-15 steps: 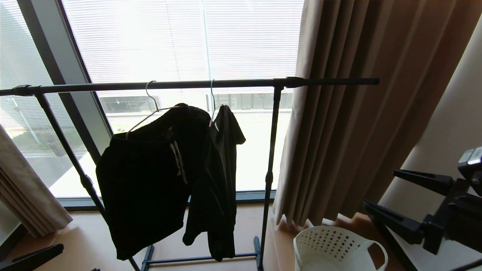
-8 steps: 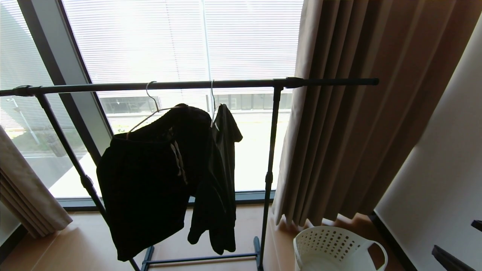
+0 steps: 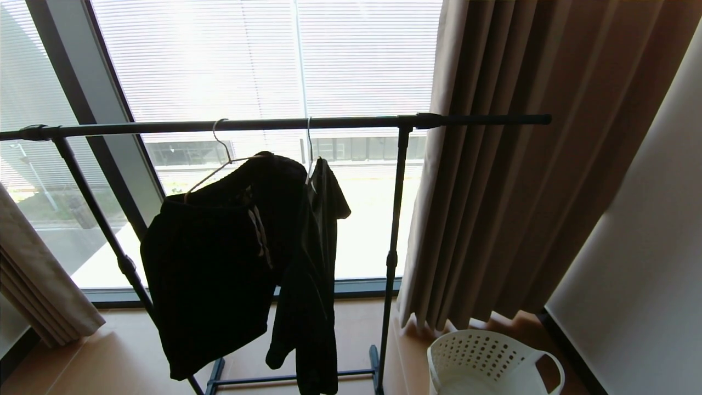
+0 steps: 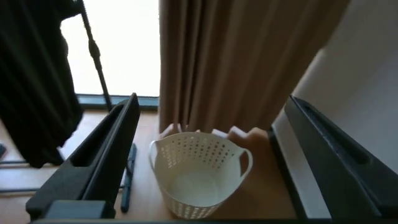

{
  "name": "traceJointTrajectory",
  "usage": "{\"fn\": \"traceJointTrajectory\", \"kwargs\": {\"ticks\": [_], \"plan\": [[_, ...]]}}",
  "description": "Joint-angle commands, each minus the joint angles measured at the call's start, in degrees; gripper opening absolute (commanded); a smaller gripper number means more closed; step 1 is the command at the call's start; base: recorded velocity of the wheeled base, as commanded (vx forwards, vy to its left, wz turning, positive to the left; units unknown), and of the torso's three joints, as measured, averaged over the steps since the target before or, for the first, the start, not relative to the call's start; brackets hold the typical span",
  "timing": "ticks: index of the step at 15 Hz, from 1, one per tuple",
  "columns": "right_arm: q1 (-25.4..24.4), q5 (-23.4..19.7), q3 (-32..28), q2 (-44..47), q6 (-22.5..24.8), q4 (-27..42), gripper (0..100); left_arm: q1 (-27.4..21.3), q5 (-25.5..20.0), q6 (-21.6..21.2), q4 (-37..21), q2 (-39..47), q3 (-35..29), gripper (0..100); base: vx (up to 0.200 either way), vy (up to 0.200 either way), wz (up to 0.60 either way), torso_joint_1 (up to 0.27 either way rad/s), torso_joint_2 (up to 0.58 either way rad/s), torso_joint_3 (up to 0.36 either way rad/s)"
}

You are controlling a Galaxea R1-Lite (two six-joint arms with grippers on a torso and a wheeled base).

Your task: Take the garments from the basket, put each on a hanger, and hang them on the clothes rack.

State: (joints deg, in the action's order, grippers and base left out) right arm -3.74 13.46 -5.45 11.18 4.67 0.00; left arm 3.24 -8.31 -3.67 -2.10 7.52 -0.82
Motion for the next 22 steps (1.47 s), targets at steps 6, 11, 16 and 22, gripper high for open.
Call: {"fn": "traceJointTrajectory", "kwargs": {"ticks": [6,11,16,22], "plan": [[3.83,-13.02,4.31,-10.56,-3.61,3.08,100,-1.48,-3.64,0.51,-0.45,-1.98,0.55,100,0.0,0.0,0.0,0.0,0.0,0.0],[3.74,-14.16,4.31,-10.83,-3.53,2.9,100,-4.39,-3.73,0.42,-0.45,-1.72,0.55,100,0.0,0.0,0.0,0.0,0.0,0.0],[3.74,-14.25,4.39,-10.83,-3.35,2.72,100,-3.15,-3.64,0.68,-0.36,-7.52,0.55,100,0.0,0.0,0.0,0.0,0.0,0.0],[3.74,-14.34,4.39,-10.83,-3.61,2.64,100,-3.15,-2.94,1.3,-0.36,-7.52,0.64,100,0.0,0.0,0.0,0.0,0.0,0.0]]}}
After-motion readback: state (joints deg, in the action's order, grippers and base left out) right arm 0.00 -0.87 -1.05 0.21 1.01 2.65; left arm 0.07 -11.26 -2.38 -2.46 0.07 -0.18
